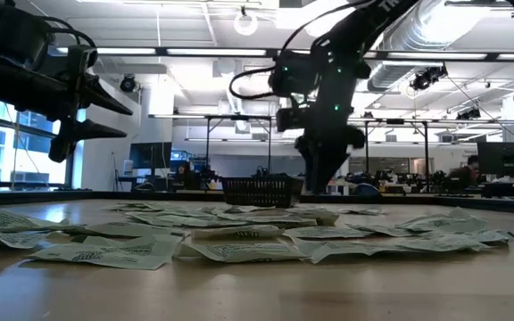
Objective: Pick and place Stevia / Truvia into bins
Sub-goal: Put the stevia packet into the black bin
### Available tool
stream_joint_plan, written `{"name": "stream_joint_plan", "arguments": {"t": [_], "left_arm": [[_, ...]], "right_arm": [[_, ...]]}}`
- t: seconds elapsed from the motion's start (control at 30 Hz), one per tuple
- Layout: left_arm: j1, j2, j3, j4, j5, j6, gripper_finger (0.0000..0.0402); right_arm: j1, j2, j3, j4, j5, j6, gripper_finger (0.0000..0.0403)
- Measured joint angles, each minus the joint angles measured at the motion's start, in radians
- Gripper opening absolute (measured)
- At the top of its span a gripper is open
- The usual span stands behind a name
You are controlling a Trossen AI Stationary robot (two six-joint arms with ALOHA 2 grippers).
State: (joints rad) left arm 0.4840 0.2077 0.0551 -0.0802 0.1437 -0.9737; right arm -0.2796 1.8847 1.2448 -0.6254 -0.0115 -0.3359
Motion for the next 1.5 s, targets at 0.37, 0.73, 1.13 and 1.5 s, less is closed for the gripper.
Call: {"name": "stream_joint_plan", "arguments": {"t": [0.37,0.73,1.13,1.5], "left_arm": [[0.0,0.0,0.0,-0.001,0.0,-0.003,0.0216],[0.0,0.0,0.0,-0.012,-0.002,-0.003,0.0216],[0.0,0.0,0.0,-0.017,-0.009,-0.006,0.0216],[0.0,0.0,0.0,-0.019,-0.03,-0.025,0.0216]], "right_arm": [[-0.002,0.0,-0.083,0.115,-0.019,0.043,0.0187],[-0.004,-0.001,-0.148,0.207,-0.027,0.069,0.0163],[-0.031,0.006,-0.148,0.213,-0.021,0.2,0.0007],[0.006,-0.208,-0.148,0.234,-0.031,0.502,0.0003]]}}
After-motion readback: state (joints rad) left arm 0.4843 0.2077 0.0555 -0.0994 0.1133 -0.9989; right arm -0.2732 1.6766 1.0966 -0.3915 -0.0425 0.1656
